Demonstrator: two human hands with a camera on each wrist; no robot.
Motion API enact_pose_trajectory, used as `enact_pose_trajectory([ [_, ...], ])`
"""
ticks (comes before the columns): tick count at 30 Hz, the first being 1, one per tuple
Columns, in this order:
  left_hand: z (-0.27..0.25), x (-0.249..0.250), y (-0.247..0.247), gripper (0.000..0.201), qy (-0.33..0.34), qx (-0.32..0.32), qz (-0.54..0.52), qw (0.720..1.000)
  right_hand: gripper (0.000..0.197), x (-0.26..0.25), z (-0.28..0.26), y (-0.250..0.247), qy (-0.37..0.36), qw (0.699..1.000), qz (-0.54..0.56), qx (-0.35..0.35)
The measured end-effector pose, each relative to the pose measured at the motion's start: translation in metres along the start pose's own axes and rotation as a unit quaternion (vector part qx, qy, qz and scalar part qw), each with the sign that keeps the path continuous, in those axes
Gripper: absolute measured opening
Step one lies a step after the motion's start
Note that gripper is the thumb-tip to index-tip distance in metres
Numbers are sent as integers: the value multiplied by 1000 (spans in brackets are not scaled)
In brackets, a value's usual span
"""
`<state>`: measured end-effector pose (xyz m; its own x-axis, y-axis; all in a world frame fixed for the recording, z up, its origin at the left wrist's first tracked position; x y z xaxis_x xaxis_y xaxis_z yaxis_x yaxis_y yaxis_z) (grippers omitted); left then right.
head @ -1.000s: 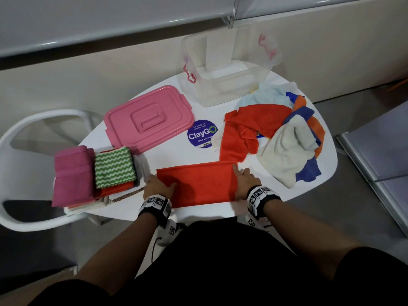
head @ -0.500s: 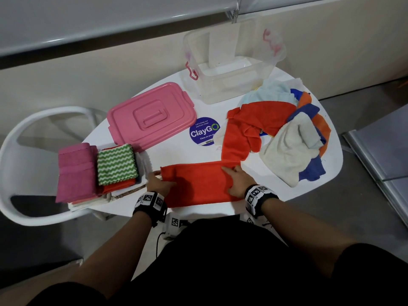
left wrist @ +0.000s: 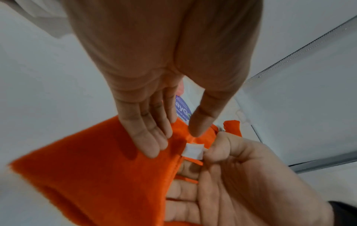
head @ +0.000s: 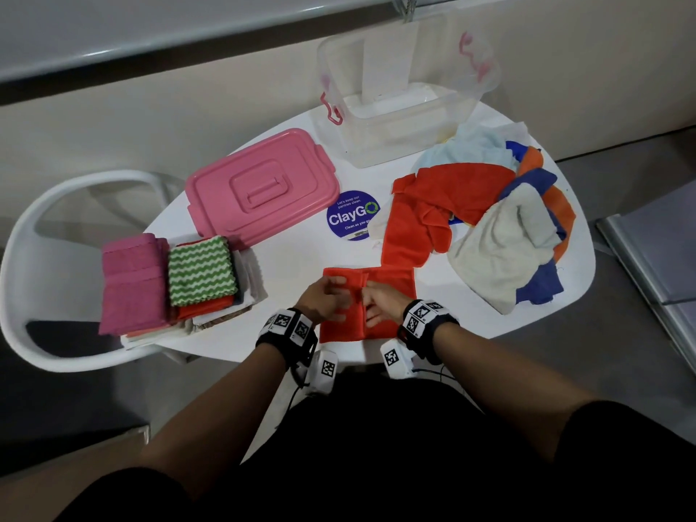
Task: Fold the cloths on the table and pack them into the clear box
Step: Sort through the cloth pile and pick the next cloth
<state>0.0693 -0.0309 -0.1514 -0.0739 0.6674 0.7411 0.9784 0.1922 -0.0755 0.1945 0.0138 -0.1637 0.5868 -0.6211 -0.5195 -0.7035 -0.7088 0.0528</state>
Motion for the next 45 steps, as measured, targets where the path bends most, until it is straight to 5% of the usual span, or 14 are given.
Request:
enact_pose_trajectory([
  [4,-1,14,-37,22,80,150,207,963,16,5,11,-11,-48,990,-100,92],
  [6,-1,13,-48,32,68,184,222,955,13,3,12,-20,-81,978,-114,156],
  [11,14,-8,-48,67,6,152,275,949,25,-8,4,-35,-107,950,-157,247],
  [13,15,-4,-44,75,32,145,305,941,33,-10,0,-33,-101,948,-163,254],
  [16,14,17,-35,82,115,132,423,889,41,-20,-12,-28,-124,917,-243,292],
  [19,20,29,-21,68,174,70,490,851,28,-31,-20,-11,-156,889,-342,260],
  [23,36,27,-27,39,110,32,479,870,21,-14,-12,22,-99,847,-505,135],
  [28,41,4,-41,29,4,11,390,921,46,-10,-20,31,-126,805,-552,176],
  [31,39,-12,-47,31,-61,33,230,971,93,-6,-24,36,-126,822,-517,201],
  [33,37,-11,-43,29,-71,33,125,989,101,-7,-26,38,-127,820,-513,219],
  [36,28,4,-29,35,-57,11,35,998,84,-9,-29,34,-129,807,-523,241],
  [39,27,27,-26,37,29,-21,22,999,56,-11,-32,17,-141,858,-438,226],
  [42,27,41,-23,47,111,-73,72,988,39,-12,-40,-10,-140,914,-328,195],
  [45,25,44,2,53,138,-146,233,952,25,-8,-46,-33,-114,930,-300,178],
])
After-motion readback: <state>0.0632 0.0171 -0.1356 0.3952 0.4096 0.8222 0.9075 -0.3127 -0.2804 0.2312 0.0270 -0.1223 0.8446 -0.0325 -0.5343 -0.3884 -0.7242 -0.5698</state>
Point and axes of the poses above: each hand's wrist, its own z-axis towards the middle knuckle, its own y-axis out of the palm, x = y × z, the point moved 9 cm from there along z, towards the middle knuckle, and after that the axes turned 5 degrees about y, right-handed, at the moved point
